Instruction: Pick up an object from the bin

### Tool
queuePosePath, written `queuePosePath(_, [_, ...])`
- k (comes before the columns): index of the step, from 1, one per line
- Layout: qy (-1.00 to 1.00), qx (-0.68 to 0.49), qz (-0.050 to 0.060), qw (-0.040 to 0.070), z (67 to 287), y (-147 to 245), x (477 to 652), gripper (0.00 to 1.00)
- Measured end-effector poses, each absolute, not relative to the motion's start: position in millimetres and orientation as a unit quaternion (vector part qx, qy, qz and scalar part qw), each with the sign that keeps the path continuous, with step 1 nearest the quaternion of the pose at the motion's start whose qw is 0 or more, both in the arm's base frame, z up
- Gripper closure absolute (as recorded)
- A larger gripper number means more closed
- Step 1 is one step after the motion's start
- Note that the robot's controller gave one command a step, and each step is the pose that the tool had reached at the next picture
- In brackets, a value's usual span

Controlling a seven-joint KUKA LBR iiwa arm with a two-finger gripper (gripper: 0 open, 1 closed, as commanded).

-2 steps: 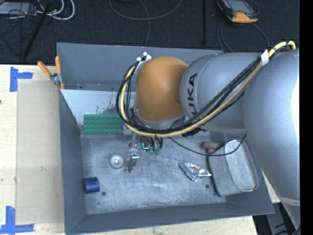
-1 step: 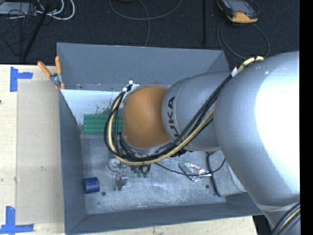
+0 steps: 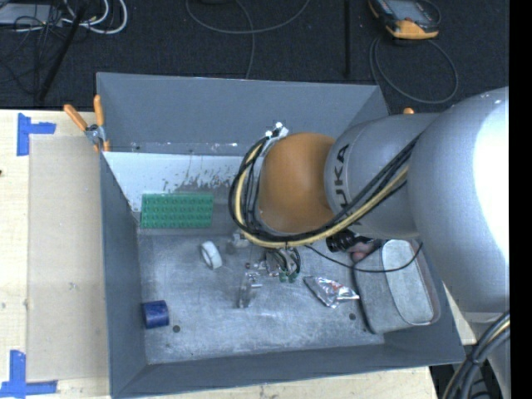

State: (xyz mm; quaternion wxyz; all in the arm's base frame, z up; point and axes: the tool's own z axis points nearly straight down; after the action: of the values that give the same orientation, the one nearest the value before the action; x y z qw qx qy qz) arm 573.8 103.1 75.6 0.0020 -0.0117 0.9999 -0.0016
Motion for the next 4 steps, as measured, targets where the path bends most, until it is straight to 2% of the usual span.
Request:
queuePosePath(1, [0.999,-0.038,0.001,0.003,75,40,596.5,0.0])
queuePosePath(2, [0.998,-0.064,0.0,-0.001,90,-30,562.7,0.0])
queuePosePath(3, [0.992,-0.124,0.0,-0.001,74,-111,557.8,0.0])
queuePosePath(4, [0.992,-0.124,0.0,-0.001,76,-108,558.1,1.0])
